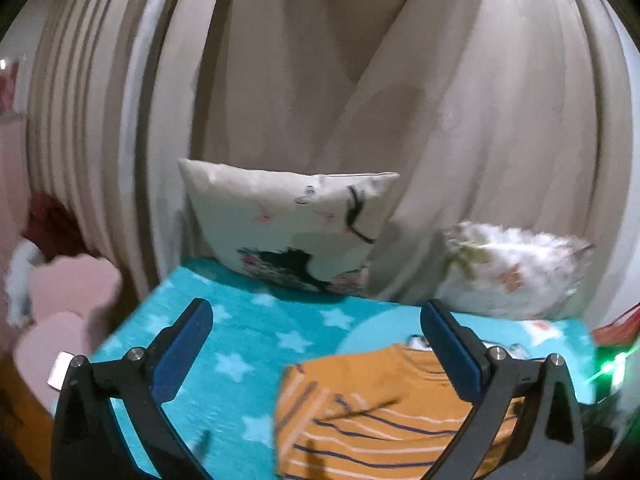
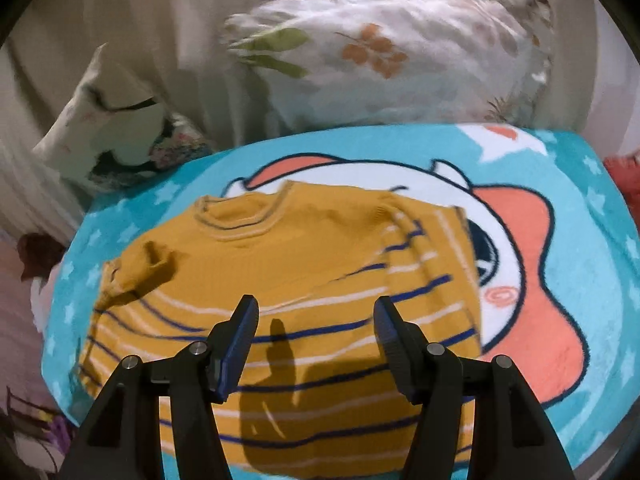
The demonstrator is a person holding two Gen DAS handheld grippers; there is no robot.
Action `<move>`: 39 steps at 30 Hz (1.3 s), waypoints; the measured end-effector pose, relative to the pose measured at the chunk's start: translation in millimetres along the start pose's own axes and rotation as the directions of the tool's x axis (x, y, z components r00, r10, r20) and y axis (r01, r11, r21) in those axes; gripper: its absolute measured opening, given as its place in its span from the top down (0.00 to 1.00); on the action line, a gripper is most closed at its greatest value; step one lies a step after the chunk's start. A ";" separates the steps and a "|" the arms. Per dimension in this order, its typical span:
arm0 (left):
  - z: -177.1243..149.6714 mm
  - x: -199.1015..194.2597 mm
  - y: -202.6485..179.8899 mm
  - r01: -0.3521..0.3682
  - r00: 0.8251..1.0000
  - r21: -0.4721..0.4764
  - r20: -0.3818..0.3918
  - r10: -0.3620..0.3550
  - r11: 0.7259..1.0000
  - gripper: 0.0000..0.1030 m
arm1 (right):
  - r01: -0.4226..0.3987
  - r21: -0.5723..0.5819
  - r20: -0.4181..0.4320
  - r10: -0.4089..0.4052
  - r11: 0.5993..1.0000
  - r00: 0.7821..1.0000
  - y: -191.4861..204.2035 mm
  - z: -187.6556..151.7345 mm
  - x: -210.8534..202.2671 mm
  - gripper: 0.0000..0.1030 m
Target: Fold small clothes
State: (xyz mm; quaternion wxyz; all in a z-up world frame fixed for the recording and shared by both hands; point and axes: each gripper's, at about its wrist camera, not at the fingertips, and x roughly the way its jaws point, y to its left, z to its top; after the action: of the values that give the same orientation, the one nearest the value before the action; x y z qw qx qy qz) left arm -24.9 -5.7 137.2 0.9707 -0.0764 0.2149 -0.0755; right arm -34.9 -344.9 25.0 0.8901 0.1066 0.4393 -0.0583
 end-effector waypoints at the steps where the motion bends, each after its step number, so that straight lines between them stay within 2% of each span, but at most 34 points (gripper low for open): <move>1: 0.4 -2.7 1.1 0.039 0.999 -0.008 -0.008 -0.040 0.999 0.00 | 0.017 -0.038 0.018 -0.016 0.999 1.000 11.1 -2.8 -6.6 0.37; 3: -0.8 -10.5 -0.7 0.088 0.996 0.004 -0.009 -0.088 0.996 0.00 | 0.044 -0.093 0.040 -0.040 0.995 0.998 28.3 -8.9 -16.8 0.35; 5: -3.5 -18.2 -4.9 0.076 0.997 0.048 0.020 -0.077 0.996 0.00 | 0.056 -0.107 0.039 -0.052 0.993 0.998 37.2 -14.3 -20.5 0.33; 8: -7.1 -23.9 -10.4 0.063 0.997 0.139 0.026 -0.068 0.988 0.00 | 0.055 -0.067 -0.004 -0.055 0.996 0.998 41.9 -22.6 -17.5 0.33; 10: -8.8 -24.4 -11.4 0.074 0.997 0.168 0.014 -0.078 0.983 0.00 | 0.051 -0.003 -0.037 -0.051 0.999 0.998 39.5 -26.5 -13.4 0.33; 13: -12.4 -20.1 -7.2 0.142 0.990 0.163 -0.031 -0.139 0.976 0.00 | 0.047 0.053 -0.063 -0.044 0.998 0.997 38.4 -32.5 -11.1 0.33; 15: -16.6 -8.4 -0.5 0.207 0.976 0.120 -0.095 -0.196 0.971 0.00 | 0.072 0.052 -0.070 -0.068 0.996 0.995 43.1 -36.8 -11.4 0.33; 19: -31.5 18.2 5.0 0.229 0.960 0.109 -0.190 -0.206 0.967 0.00 | 0.112 0.063 -0.088 -0.106 0.992 0.990 50.2 -45.9 -10.4 0.33; 23: -54.6 48.7 2.6 0.261 0.918 0.100 -0.334 -0.215 0.960 0.00 | 0.145 0.089 -0.127 -0.133 0.985 0.983 52.5 -59.2 -5.7 0.33; 26: -75.5 71.4 -4.7 0.279 0.860 0.086 -0.465 -0.209 0.956 0.00 | 0.168 0.105 -0.160 -0.150 0.980 0.976 49.9 -70.5 -2.0 0.33; 29: -85.1 77.1 -11.3 0.304 0.821 0.061 -0.523 -0.230 0.951 0.00 | 0.178 0.135 -0.173 -0.154 0.975 0.973 43.3 -76.5 -2.6 0.33; 30: -84.6 75.1 -13.4 0.306 0.823 0.065 -0.520 -0.230 0.950 0.00 | 0.177 0.143 -0.169 -0.152 0.974 0.974 41.0 -76.7 -4.3 0.33; 32: -80.7 67.9 -20.8 0.307 0.840 0.095 -0.495 -0.223 0.947 0.00 | 0.169 0.155 -0.149 -0.146 0.973 0.978 36.6 -75.8 -9.0 0.33; 36: -67.1 47.1 -34.3 0.284 0.887 0.132 -0.411 -0.208 0.950 0.00 | 0.141 0.152 -0.115 -0.124 0.978 0.986 29.4 -69.7 -14.7 0.33; 39: -60.9 26.7 -45.3 0.226 0.928 0.149 -0.334 -0.166 0.963 0.00 | 0.106 0.130 -0.103 -0.093 0.986 0.990 21.6 -67.8 -20.5 0.33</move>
State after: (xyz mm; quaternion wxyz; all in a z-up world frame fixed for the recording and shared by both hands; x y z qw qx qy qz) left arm -32.2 -61.8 80.0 0.9136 0.0059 0.3520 -0.2034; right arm -95.3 -307.4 4.3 0.8545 0.1474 0.4816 -0.1274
